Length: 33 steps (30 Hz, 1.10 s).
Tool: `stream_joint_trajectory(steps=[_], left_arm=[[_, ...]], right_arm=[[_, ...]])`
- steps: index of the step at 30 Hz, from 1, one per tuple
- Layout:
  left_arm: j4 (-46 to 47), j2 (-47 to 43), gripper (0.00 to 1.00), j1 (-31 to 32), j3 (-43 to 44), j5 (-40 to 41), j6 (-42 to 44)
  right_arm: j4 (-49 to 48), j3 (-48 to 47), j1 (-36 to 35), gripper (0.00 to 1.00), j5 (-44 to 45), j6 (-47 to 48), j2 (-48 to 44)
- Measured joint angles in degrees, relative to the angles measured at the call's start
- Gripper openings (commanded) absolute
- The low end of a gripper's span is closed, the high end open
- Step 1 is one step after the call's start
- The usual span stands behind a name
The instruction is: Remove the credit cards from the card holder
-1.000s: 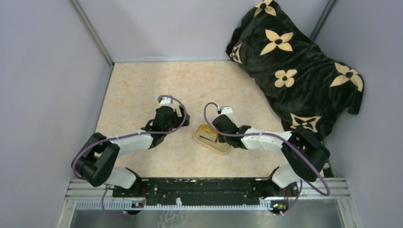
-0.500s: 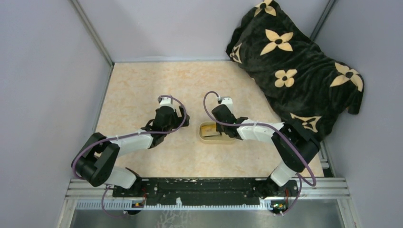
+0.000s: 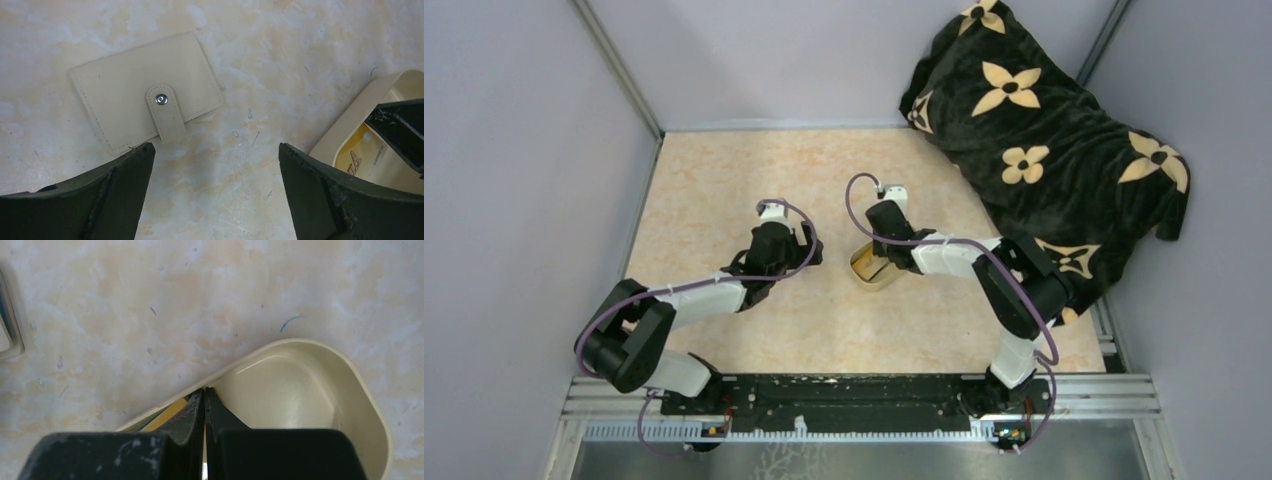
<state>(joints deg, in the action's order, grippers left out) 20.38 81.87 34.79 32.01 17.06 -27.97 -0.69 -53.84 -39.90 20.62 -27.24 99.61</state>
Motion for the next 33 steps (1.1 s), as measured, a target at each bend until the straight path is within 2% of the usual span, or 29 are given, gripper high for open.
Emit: stream_joint_trajectory(steps=[15, 18, 22, 25, 27, 33], left_arm=[[-0.04, 0.94, 0.99, 0.00, 0.02, 0.28, 0.76], [-0.04, 0.98, 0.92, 0.00, 0.02, 0.31, 1.03], [-0.17, 0.98, 0.97, 0.13, 0.61, -1.36, 3.08], [-1.18, 1.27, 0.99, 0.44, 3.08, -4.83, 5.20], [-0.31, 2.16, 0.99, 0.50, 5.77, -10.16, 8.24], [0.61, 5.95, 0.99, 1.25, 9.22, -21.22, 13.25]], right_arm=[[0.17, -13.20, 5.55, 0.00, -2.51, 2.71, 11.74], [1.07, -17.00, 7.17, 0.00, -2.95, 3.26, 14.21], [1.40, -18.23, 7.93, 0.00, -3.37, 4.17, 14.47], [1.07, -16.92, 7.80, 0.00, -4.09, 4.59, 13.44], [1.14, -14.75, 7.80, 0.00, -4.76, 4.72, 11.32], [1.03, -8.72, 7.80, 0.00, -5.81, 4.79, 1.27]])
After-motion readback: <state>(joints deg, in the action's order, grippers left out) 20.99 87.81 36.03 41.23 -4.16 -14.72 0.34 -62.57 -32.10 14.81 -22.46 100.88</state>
